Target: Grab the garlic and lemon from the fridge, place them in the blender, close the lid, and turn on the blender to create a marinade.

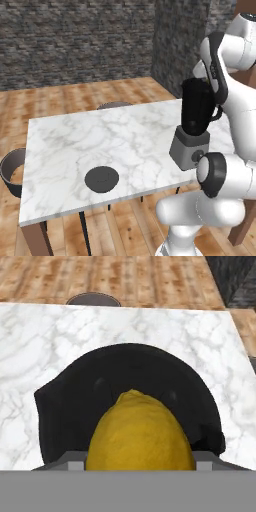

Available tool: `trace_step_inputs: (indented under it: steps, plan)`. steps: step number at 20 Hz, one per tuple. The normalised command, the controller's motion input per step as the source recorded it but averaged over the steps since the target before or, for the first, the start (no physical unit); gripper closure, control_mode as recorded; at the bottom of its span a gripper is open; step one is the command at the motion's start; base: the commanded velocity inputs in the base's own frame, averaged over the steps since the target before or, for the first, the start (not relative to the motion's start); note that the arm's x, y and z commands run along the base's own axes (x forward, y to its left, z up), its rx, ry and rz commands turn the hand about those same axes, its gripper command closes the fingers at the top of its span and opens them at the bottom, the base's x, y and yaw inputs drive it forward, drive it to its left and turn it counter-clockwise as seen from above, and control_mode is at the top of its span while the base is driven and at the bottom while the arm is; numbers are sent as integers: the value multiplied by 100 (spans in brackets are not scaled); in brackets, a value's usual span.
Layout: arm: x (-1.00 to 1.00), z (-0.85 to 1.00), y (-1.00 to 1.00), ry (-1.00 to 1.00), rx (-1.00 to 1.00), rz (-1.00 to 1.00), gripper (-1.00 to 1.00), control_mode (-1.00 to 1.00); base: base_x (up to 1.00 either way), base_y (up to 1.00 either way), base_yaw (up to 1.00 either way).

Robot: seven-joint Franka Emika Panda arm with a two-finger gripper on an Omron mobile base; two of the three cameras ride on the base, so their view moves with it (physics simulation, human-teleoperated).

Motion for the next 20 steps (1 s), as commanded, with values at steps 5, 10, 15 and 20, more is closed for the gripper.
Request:
trace_step_inputs:
  steps: [5, 10, 15, 20]
  plan:
    - [51, -88, -2, 5, 0, 3, 100, -100, 0, 0, 0]
    - [26, -80, 28, 8, -1, 1, 100, -100, 0, 0, 0]
    - [7, -64, 33, 14, -1, 0, -100, -100, 0, 0, 0]
    - [4, -42, 30, 11, -1, 0, -100, -100, 0, 0, 0]
